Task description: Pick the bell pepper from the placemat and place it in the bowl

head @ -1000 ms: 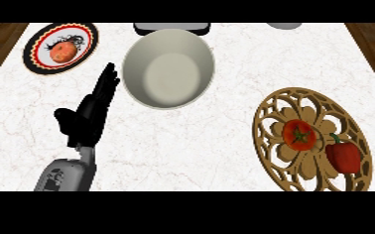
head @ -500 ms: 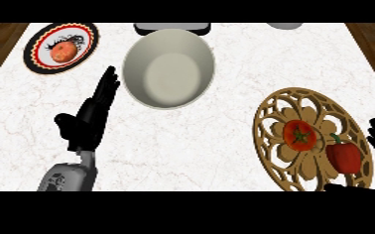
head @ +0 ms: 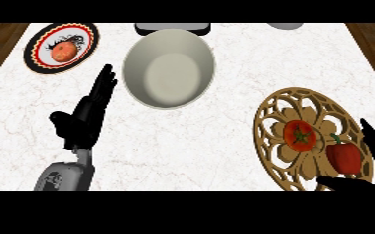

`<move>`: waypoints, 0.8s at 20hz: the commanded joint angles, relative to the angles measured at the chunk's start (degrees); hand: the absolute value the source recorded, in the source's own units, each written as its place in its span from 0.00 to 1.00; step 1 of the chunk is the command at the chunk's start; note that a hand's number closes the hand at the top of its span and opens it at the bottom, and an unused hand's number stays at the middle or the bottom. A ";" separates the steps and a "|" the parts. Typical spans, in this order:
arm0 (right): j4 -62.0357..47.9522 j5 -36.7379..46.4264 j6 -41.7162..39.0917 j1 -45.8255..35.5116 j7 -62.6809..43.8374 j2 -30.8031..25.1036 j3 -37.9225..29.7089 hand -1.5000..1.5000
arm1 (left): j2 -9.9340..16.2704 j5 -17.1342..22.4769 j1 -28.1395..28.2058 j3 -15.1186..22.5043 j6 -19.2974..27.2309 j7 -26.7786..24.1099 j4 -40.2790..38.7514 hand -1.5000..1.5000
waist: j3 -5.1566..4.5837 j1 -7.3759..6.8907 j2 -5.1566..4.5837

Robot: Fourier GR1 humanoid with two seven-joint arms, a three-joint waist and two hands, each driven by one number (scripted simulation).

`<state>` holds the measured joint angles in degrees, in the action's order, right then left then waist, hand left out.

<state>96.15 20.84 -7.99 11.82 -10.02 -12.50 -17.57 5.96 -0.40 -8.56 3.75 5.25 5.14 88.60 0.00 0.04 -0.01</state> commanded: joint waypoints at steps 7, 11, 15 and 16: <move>-2.67 5.66 -4.13 0.69 6.88 -2.44 5.44 1.00 | -1.57 -0.95 0.27 -0.22 0.52 1.18 1.49 0.50 | -0.01 0.08 0.05; -7.56 9.00 -1.95 -2.19 11.73 -3.01 6.12 1.00 | -2.08 -2.29 2.46 0.74 -0.04 -2.51 -0.37 0.50 | 0.00 -0.09 0.01; -3.65 5.98 -2.71 -0.12 10.57 0.25 6.03 1.00 | -1.69 -2.06 5.73 1.75 -0.87 -0.18 4.73 0.50 | 0.00 -0.12 0.11; -7.39 8.51 -0.44 -1.01 13.29 0.92 7.34 1.00 | -3.13 -3.37 -0.73 0.69 1.59 0.52 -0.41 0.50 | 0.01 0.10 -0.01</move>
<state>91.49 27.82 -10.16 11.16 1.52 -14.64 -12.82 3.96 -2.40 -7.18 4.45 5.17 5.07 89.54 -0.91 0.38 0.47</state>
